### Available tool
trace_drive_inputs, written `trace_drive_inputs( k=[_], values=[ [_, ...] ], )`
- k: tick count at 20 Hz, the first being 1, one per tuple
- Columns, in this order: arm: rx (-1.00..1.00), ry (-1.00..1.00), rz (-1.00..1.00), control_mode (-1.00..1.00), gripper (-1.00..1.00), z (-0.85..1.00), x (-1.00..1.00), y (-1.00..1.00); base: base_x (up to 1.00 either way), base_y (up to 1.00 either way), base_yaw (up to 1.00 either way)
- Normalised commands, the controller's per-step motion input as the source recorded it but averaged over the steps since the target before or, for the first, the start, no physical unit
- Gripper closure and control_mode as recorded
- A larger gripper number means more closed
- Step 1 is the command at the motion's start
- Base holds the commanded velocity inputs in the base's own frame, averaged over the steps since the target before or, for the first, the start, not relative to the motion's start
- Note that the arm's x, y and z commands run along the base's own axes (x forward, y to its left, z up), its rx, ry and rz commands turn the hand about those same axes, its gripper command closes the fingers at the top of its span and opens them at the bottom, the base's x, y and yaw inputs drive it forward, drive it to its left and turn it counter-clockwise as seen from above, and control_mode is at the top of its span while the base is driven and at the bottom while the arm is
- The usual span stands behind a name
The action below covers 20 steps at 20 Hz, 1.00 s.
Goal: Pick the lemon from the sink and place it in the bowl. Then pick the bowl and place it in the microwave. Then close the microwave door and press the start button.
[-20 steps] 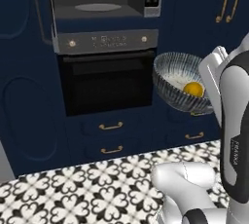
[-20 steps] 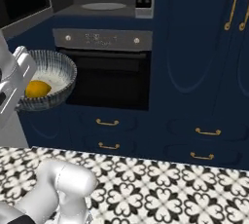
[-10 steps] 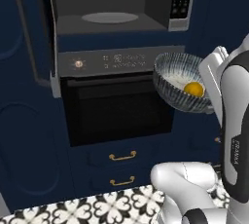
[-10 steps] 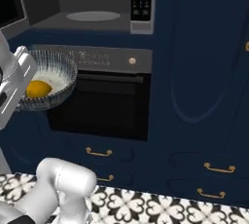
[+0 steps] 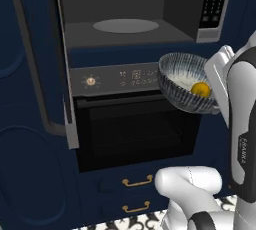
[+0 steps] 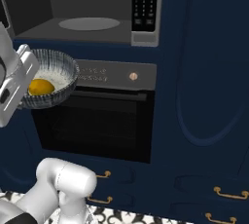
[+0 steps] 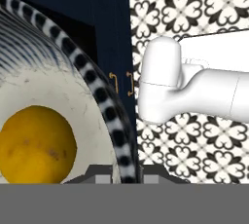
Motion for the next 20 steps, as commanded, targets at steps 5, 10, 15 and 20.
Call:
trace_drive_inputs(
  k=[5, 10, 15, 20],
  values=[
    [0.0, 0.0, 0.0, 1.0, 1.0, 0.0, 0.0, 0.0, 0.11, 0.18, 0.0],
    [-0.06, -0.13, 0.0, -1.0, 1.0, 0.4, 0.28, 0.0, 0.35, 0.0, 0.0],
    [-0.19, -0.33, 0.0, -1.0, 1.0, 1.0, 0.9, -0.04, 0.0, 0.0, 0.0],
    [-0.06, -0.07, 0.0, -1.0, 1.0, 0.4, 1.0, -0.25, 0.0, 0.0, 0.0]
  ],
)
